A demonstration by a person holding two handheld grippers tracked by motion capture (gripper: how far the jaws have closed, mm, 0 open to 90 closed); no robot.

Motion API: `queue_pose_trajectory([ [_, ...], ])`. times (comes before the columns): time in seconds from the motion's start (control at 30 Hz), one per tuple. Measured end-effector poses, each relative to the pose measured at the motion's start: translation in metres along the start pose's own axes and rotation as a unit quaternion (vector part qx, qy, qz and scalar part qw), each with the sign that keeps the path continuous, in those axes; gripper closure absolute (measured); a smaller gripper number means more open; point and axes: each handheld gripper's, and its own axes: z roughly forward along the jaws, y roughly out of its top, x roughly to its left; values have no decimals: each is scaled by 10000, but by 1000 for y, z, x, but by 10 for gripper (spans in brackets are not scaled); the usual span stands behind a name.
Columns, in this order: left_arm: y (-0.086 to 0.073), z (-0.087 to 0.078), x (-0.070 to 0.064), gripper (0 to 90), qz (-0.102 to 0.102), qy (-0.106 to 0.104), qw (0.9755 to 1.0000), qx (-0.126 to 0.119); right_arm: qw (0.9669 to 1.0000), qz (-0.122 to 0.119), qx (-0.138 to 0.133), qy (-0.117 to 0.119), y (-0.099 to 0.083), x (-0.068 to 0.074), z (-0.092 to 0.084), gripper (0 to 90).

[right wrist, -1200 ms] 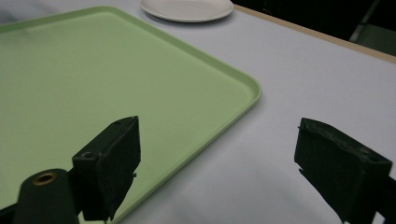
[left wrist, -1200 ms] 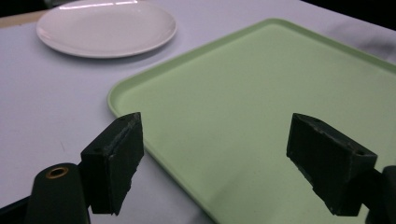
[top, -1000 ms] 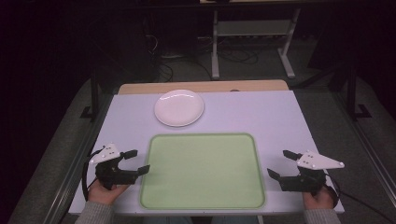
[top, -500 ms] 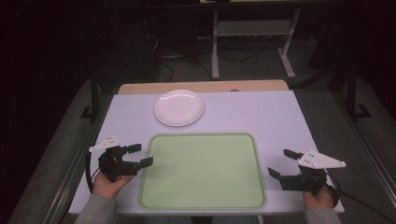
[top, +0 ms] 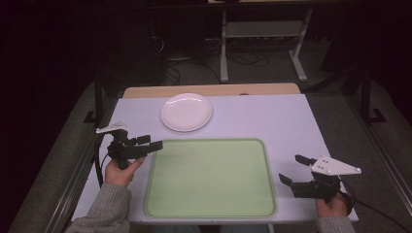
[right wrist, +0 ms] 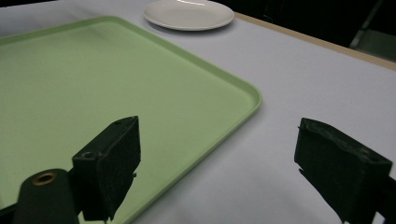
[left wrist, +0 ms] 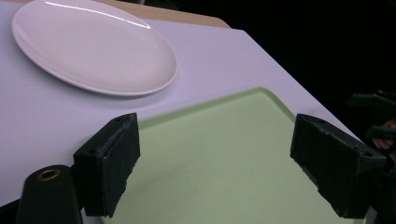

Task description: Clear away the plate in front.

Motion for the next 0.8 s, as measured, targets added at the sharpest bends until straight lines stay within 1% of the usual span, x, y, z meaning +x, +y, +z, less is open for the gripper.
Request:
queue_pose_trajectory([
  [0.03, 5, 4, 1, 152, -56, -15, 10000, -10, 10000, 0, 2, 5, 0, 0, 0, 137],
  [0.07, 5, 4, 1, 152, -56, -15, 10000, -10, 10000, 0, 2, 5, 0, 0, 0, 137],
  [0.13, 12, 9, 3, 152, -127, -26, 9999, -47, 10000, -3, 1, 3, 0, 0, 0, 137],
  [0.2, 15, 10, 3, 152, -119, -11, 9999, -56, 10000, -2, 1, 5, 0, 0, 0, 137],
  [0.23, 21, 11, 4, 153, -126, 10, 9999, -103, 10000, -1, -1, 5, 0, 0, 1, 137],
  [0.27, 21, 11, 4, 153, -126, 10, 9999, -103, 10000, -1, -1, 5, 0, 0, 1, 137],
  [0.3, 28, 13, 4, 152, -134, 33, 9999, -103, 10000, 3, -8, 7, 0, 0, 0, 137],
  [0.33, 28, 13, 4, 153, -134, 33, 9999, -103, 10000, 3, -8, 7, 0, 0, 0, 137],
  [0.37, 35, 14, 3, 153, -140, 65, 9998, -129, 10000, 5, -19, 7, 0, 0, 0, 137],
  [0.43, 43, 16, 3, 153, -125, 109, 9997, -151, 10000, 12, -14, 7, 0, 0, 0, 137],
  [0.47, 43, 16, 3, 153, -125, 109, 9997, -151, 10000, 17, -9, 8, 0, 0, 0, 137],
  [0.5, 50, 18, 3, 152, -124, 153, 9997, -147, 10000, 14, -9, 9, 0, 0, 0, 137],
  [0.53, 50, 18, 3, 152, -124, 153, 9997, -147, 10000, 14, -9, 9, 0, 0, 0, 137],
  [0.57, 57, 23, 3, 153, -161, 178, 9996, -114, 10000, 14, -11, 18, 0, 0, 0, 137],
  [0.6, 57, 23, 3, 152, -161, 178, 9996, -114, 10000, 14, -11, 18, 0, 0, 0, 137],
  [0.63, 62, 27, 5, 153, -236, 193, 9995, -116, 10000, 15, -14, 19, 0, 0, 0, 137],
  [0.67, 62, 27, 5, 153, -236, 193, 9995, -116, 10000, 20, -13, 19, 0, 0, 0, 137],
  [0.7, 65, 33, 8, 153, -357, 217, 9990, -163, 10000, 22, -13, 23, 0, 0, 0, 137],
  [0.73, 65, 33, 8, 155, -357, 217, 9990, -163, 10000, 22, -13, 23, 0, 0, 0, 137],
  [0.77, 66, 39, 14, 155, -506, 223, 9983, -183, 10000, 10, -24, 24, 0, 0, 0, 137],
  [0.8, 66, 39, 14, 155, -506, 223, 9983, -183, 10000, 10, -24, 24, 0, 0, 0, 137],
])
